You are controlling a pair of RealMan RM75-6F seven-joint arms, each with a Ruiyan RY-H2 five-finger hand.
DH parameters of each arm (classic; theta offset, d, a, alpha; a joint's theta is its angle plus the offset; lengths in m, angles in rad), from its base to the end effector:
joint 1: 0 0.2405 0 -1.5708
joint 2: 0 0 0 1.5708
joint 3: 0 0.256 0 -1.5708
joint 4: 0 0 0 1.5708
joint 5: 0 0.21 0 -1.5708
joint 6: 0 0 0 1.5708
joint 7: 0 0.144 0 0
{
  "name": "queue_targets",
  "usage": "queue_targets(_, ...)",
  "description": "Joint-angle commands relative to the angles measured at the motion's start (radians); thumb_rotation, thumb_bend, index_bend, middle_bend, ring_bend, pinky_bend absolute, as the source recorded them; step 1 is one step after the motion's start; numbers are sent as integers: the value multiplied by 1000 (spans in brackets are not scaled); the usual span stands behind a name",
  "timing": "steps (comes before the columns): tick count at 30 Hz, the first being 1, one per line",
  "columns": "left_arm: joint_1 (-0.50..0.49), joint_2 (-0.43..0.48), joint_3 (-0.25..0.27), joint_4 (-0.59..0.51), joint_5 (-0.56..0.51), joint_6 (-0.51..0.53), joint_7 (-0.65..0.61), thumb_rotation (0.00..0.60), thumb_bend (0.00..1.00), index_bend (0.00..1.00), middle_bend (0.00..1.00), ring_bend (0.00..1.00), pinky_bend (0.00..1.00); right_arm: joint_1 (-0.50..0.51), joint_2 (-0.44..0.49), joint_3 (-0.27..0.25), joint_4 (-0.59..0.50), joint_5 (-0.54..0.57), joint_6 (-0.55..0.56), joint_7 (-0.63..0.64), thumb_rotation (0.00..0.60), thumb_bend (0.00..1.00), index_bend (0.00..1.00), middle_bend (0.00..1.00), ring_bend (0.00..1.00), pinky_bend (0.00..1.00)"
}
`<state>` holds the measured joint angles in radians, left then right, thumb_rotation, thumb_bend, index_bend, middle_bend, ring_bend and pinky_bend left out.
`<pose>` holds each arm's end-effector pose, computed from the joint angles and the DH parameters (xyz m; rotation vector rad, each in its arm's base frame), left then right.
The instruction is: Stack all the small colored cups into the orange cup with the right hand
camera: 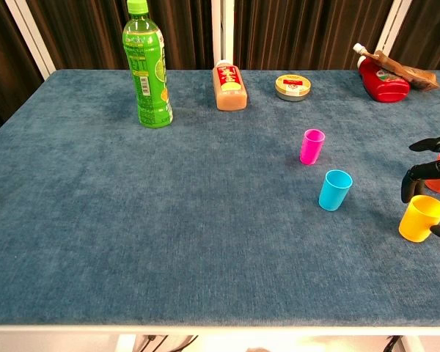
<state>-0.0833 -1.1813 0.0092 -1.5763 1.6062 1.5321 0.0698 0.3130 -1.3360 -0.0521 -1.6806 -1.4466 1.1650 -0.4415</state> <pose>-0.3005 0.1674 0.1347 -1.4942 -0.8346 -0.9222 -0.2493 -0.2039 0.0310 1.8880 -0.8708 0.6953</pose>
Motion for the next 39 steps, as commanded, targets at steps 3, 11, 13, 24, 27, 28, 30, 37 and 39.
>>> queue_targets(3,0,2,0,-2,2,2,1,600,29,19,31,0,0,-4,-8,1,7,-7,9,2,600,307,494,456,92,0)
queue_targets(11,2,5,0,-7,3,2,1,600,28,19,31,0,0,-12,29,19,-37,-31,54,21,600,309,511,471,107,0)
queue_targets(13,1,5,0,-7,4,0,2,600,28,19,31,0,0,-16,53,36,-60,-41,84,38,600,309,511,472,107,0)
queue_targets(24,-4,5,0,-8,13,-2,4,600,28,19,31,0,0,-4,123,155,-52,87,112,74,600,309,513,480,111,0)
queue_targets(27,-5,3,-1,-8,12,-3,6,600,28,19,31,0,0,10,109,173,-14,135,90,56,600,309,513,480,111,0)
queue_targets(28,-5,3,-1,-8,10,-3,6,600,29,19,31,0,0,13,103,176,-5,146,84,54,600,309,513,481,111,0)
queue_targets(30,-5,3,-1,-7,7,-6,8,600,29,19,31,0,0,19,92,180,15,165,73,51,600,309,514,481,111,0)
queue_targets(37,-8,3,-3,-9,2,-13,12,600,29,19,31,0,0,31,66,177,57,195,44,49,600,309,514,481,111,0)
queue_targets(39,-9,3,-4,-9,1,-15,13,600,29,19,31,0,0,34,63,173,61,197,36,51,600,309,514,481,111,0)
